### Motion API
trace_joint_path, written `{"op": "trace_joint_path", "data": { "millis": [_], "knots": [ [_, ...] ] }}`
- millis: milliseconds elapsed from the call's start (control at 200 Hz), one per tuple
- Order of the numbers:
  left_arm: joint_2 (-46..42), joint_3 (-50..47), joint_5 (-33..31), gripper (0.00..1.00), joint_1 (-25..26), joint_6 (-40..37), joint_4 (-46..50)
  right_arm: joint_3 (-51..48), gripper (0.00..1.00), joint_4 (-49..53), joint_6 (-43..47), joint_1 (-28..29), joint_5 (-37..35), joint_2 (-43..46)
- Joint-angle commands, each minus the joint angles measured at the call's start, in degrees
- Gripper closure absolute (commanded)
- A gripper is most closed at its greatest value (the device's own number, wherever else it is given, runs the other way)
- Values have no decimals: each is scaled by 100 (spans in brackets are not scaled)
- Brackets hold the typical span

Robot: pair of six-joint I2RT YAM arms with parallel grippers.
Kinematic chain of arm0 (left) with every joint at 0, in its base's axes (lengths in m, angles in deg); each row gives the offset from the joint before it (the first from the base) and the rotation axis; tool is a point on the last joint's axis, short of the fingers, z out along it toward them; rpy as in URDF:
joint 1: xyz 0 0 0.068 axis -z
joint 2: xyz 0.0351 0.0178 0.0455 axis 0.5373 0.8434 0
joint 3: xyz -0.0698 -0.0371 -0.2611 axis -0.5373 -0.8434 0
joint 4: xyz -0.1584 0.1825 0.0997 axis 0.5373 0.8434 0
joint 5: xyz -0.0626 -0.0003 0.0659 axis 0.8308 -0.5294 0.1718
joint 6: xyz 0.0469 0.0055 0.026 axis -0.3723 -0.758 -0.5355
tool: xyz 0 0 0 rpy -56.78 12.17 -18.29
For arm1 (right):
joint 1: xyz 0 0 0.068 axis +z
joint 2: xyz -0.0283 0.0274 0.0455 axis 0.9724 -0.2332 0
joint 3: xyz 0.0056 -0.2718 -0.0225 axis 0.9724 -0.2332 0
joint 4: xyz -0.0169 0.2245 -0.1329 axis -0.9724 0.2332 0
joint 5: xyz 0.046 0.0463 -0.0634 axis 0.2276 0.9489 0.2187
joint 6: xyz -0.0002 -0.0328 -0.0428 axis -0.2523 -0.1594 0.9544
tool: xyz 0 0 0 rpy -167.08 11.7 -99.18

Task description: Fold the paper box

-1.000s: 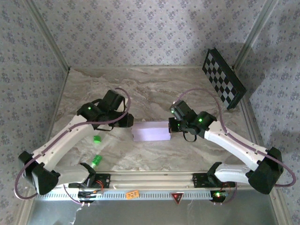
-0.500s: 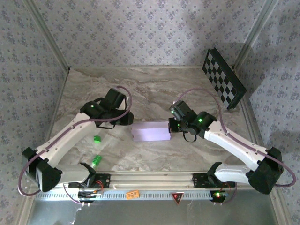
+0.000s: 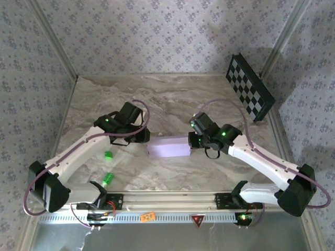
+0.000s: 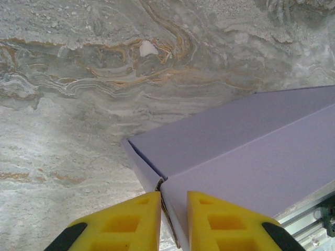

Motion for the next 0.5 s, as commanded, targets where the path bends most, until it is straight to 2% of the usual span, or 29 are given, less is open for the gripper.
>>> {"op": "trace_joint_path", "data": {
  "millis": [0, 235, 500],
  "knots": [
    [-87, -99, 22, 79, -9, 55, 170, 364, 78, 288, -36, 41, 5, 122],
    [-104, -203, 30, 79, -14, 109, 104, 801, 71, 358, 49, 44, 32, 128],
    [-149, -282, 35, 79, -14, 126, 89, 1214, 72, 234, 184, 43, 121, -200]
  ]
}}
